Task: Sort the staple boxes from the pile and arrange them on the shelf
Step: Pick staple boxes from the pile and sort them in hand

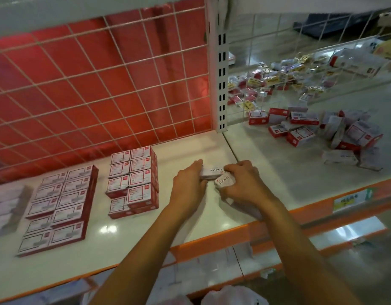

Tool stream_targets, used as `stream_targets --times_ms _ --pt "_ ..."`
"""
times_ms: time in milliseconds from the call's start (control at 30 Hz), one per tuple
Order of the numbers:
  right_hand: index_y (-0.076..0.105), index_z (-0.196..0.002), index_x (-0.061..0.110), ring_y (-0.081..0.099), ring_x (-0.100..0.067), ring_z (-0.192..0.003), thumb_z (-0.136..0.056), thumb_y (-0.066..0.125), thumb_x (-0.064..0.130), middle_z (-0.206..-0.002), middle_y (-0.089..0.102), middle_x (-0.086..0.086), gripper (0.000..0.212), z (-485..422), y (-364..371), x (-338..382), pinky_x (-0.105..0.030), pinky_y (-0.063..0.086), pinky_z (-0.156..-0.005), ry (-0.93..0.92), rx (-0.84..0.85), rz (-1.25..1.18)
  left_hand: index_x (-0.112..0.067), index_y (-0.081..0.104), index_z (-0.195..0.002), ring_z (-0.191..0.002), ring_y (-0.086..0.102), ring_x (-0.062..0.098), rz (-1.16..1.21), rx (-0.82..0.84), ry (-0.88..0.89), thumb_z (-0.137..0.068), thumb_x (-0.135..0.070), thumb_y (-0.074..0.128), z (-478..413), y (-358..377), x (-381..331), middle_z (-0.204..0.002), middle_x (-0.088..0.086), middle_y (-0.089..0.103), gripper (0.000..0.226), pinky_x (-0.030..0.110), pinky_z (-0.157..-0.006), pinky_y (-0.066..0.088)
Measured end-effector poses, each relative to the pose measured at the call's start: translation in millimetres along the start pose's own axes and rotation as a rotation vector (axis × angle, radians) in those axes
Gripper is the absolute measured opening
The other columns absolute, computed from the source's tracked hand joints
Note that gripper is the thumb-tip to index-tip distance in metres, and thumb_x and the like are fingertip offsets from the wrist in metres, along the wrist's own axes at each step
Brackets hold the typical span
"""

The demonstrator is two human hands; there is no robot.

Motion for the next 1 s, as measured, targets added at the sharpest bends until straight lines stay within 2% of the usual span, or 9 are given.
stream_targets --times_ms 233,333,400,467,567,667,767,867,1000 --pt "0.046 -0.136 0.022 0.042 -0.021 -0.119 -0.071 0.076 0.026 -0.130 0.037 -0.004 0.071 -3.5 -11.0 29.8 -0.029 0.039 -0.100 -0.125 -0.021 -0.094 -0.011 0.055 -0.131 -0.120 0.053 0.028 0.086 -0.138 0.054 -0.089 -0.016 0.062 9.8 -37.0 8.4 -0.135 0.011 0.055 0.043 0.041 -0.103 0.042" --pt "0.049 -0.134 0.026 0.049 -0.010 -0.107 -0.070 0.078 0.030 -0.124 0.044 0.004 0.071 1.2 -14.3 52.0 -0.024 0.045 -0.090 -0.208 -0.029 -0.139 -0.014 0.061 -0.126 -0.110 0.059 0.013 0.202 -0.244 0.075 -0.089 -0.014 0.064 19.3 -77.5 14.2 -0.134 0.003 0.056 0.038 0.011 -0.095 0.041" --pt "0.051 -0.131 0.029 0.052 -0.005 -0.099 -0.069 0.081 0.031 -0.122 0.047 0.010 0.069 4.1 -14.0 66.3 -0.021 0.049 -0.086 -0.236 -0.043 -0.206 -0.019 0.065 -0.121 -0.104 0.055 -0.001 0.288 -0.261 0.083 -0.088 -0.014 0.066 26.1 -97.8 25.5 -0.127 -0.006 0.059 0.034 -0.002 -0.086 0.037" --pt "0.054 -0.128 0.030 0.053 0.000 -0.095 -0.067 0.082 0.033 -0.118 0.048 0.014 0.068 5.6 -11.1 81.9 -0.014 0.048 -0.079 -0.263 -0.057 -0.264 -0.023 0.067 -0.117 -0.099 0.056 -0.003 0.391 -0.236 0.057 -0.086 -0.015 0.068 31.9 -108.8 44.4 -0.123 -0.013 0.058 0.032 0.002 -0.084 0.042" --pt "0.055 -0.124 0.031 0.052 0.001 -0.097 -0.065 0.083 0.035 -0.115 0.049 0.016 0.066 5.3 3.4 109.9 -0.007 0.043 -0.075 -0.302 -0.047 -0.304 -0.027 0.068 -0.112 -0.092 0.065 0.013 0.588 -0.232 -0.049 -0.086 -0.010 0.069 43.5 -119.1 82.5 -0.114 -0.010 0.066 0.031 0.024 -0.079 0.056" --pt "0.055 -0.124 0.029 0.051 -0.002 -0.105 -0.064 0.083 0.035 -0.117 0.051 0.015 0.066 5.9 26.8 141.6 -0.011 0.045 -0.082 -0.356 -0.017 -0.296 -0.027 0.066 -0.108 -0.090 0.067 0.005 0.705 -0.270 -0.114 -0.086 -0.003 0.067 57.7 -129.9 117.0 -0.103 -0.015 0.067 0.033 0.019 -0.071 0.055" --pt "0.056 -0.121 0.032 0.050 0.006 -0.100 -0.064 0.082 0.036 -0.112 0.051 0.021 0.063 11.6 51.5 178.7 -0.003 0.041 -0.079 -0.425 0.011 -0.297 -0.027 0.062 -0.116 -0.090 0.063 -0.002 0.633 -0.324 -0.123 -0.087 -0.002 0.064 73.8 -148.4 147.4 -0.119 -0.011 0.061 0.038 0.012 -0.076 0.051" --pt "0.054 -0.120 0.036 0.046 0.016 -0.100 -0.064 0.082 0.037 -0.109 0.049 0.025 0.063 20.6 84.4 217.0 0.001 0.039 -0.080 -0.472 0.031 -0.314 -0.019 0.053 -0.133 -0.088 0.056 0.004 0.412 -0.332 -0.120 -0.093 -0.006 0.055 89.6 -165.2 172.7 -0.119 -0.010 0.056 0.041 0.003 -0.073 0.042" --pt "0.053 -0.127 0.030 0.046 0.015 -0.101 -0.065 0.083 0.032 -0.112 0.049 0.021 0.069 31.8 134.4 261.5 0.002 0.037 -0.080 -0.486 0.017 -0.350 -0.018 0.041 -0.141 -0.105 0.051 0.008 0.309 -0.352 -0.136 -0.099 -0.009 0.043 108.2 -190.2 212.6 -0.123 -0.009 0.052 0.043 0.010 -0.082 0.035"
Point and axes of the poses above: each hand's wrist, its own z-axis away from the middle knuckle, its own y-axis out of the palm, x = y × z, the point moved 9 cm from there along -z, towards the middle knuckle
